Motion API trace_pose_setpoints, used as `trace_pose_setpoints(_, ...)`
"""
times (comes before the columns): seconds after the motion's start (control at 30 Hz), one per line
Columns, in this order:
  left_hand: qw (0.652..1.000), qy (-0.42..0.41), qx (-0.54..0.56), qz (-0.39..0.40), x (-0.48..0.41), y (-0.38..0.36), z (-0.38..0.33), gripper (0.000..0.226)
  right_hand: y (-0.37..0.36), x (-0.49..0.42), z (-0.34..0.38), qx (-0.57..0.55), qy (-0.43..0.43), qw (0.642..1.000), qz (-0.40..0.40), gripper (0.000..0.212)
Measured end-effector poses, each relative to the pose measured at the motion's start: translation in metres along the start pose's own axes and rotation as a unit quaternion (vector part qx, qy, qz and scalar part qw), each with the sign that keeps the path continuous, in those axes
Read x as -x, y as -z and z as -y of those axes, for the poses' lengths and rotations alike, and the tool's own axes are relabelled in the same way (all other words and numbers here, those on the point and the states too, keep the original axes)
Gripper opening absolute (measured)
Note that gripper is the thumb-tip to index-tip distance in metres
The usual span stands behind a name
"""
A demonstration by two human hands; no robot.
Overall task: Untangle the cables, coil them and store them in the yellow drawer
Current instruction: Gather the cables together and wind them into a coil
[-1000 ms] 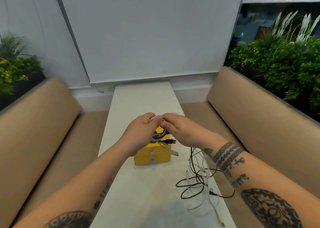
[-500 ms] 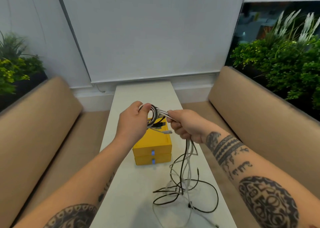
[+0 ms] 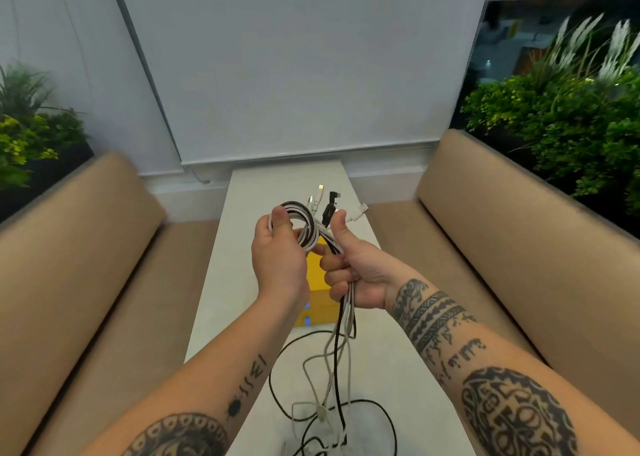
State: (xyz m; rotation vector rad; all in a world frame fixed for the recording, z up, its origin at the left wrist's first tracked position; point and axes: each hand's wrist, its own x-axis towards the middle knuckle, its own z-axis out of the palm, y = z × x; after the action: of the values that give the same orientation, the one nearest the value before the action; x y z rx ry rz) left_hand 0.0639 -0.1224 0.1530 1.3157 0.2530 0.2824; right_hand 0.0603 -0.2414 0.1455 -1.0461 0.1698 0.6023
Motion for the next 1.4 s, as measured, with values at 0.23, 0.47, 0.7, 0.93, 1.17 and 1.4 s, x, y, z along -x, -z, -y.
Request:
trace_pose_setpoints(0.23, 0.997, 0.037, 0.044, 0.044, 0.001, -0.001, 0.002, 0.034, -0.007, -0.004, 0.003, 0.123, 0.144, 0.98, -0.068, 0.044)
trace_pose_setpoints(0.47, 0.985, 0.08, -0.019, 0.151, -0.001, 0.017, 0.004, 0.037, 0.0, 0.001, 0.015, 0.347, 0.175, 0.911, -0.14, 0.028)
trace_pose_setpoints(0.7, 0.945, 0.147, -0.085, 0.279, -0.005, 0.026, -0.01, 0.033, 0.008, 0.008, 0.018, 0.485, 0.186, 0.831, -0.198, 0.018)
trace_pose_setpoints(0.93, 0.868, 0.034, -0.333, 0.366, -0.007, 0.023, -0.022, 0.035, -0.002, 0.025, 0.027, 0.593, 0.114, 0.792, -0.087, 0.016)
trace_pose_setpoints(1.17, 0.922, 0.048, -0.231, 0.308, 0.003, 0.018, -0.009, 0.046, -0.007, 0.034, 0.031, 0.633, 0.084, 0.767, -0.065, 0.015)
trace_pose_setpoints(1.4, 0.965, 0.098, -0.169, 0.175, 0.009, 0.011, -0.002, 0.041, -0.021, 0.037, 0.027, 0.731, 0.113, 0.672, -0.046, 0.019)
